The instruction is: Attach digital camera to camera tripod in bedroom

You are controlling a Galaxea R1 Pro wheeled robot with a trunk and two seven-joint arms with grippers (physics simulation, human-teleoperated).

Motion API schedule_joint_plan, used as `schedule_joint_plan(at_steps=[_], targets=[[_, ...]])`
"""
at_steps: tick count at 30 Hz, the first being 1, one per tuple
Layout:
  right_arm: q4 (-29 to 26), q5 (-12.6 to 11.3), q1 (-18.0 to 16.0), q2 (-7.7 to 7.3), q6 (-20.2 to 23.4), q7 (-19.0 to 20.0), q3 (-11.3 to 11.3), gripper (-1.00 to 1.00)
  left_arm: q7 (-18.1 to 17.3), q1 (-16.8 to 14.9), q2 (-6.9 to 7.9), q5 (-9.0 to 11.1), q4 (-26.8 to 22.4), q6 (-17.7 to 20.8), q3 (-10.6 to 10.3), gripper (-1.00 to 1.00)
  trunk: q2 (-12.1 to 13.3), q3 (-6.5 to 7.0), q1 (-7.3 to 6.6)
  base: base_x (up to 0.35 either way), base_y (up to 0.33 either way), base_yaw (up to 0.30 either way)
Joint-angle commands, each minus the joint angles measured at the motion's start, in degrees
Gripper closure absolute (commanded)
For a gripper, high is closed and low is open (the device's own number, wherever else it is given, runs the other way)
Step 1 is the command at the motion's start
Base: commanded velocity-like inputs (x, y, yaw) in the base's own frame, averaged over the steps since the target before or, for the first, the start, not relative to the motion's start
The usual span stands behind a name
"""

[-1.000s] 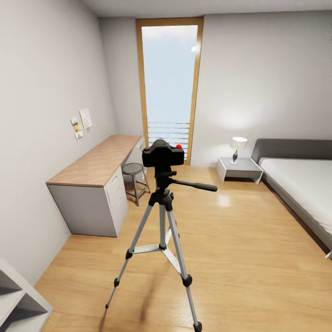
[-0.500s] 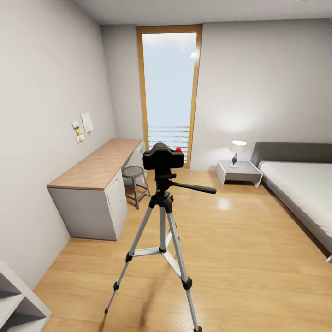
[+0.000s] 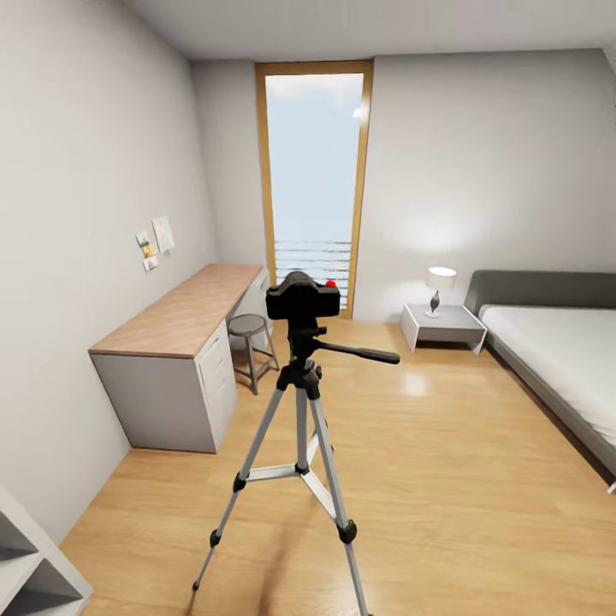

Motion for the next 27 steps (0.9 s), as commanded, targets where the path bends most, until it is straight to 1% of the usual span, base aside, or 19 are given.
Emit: schedule_joint_plan(at_steps=[1,27], targets=[[0.2,0.6,-0.1,-0.03,-0.4,0.1,-0.5,-1.00,0.3,0.0,0.03,0.4,-0.1,-0.1,-0.5,-1.00,-0.1,-0.03,0.03,0.000,0.000,0.000],[0.2,0.6,-0.1,0.21,-0.4,-0.1,-0.5,-1.00,0.3,0.0,0.01,0.4,-0.1,-0.1,-0.5,-1.00,-0.1,2.40,0.03,0.000,0.000,0.000]])
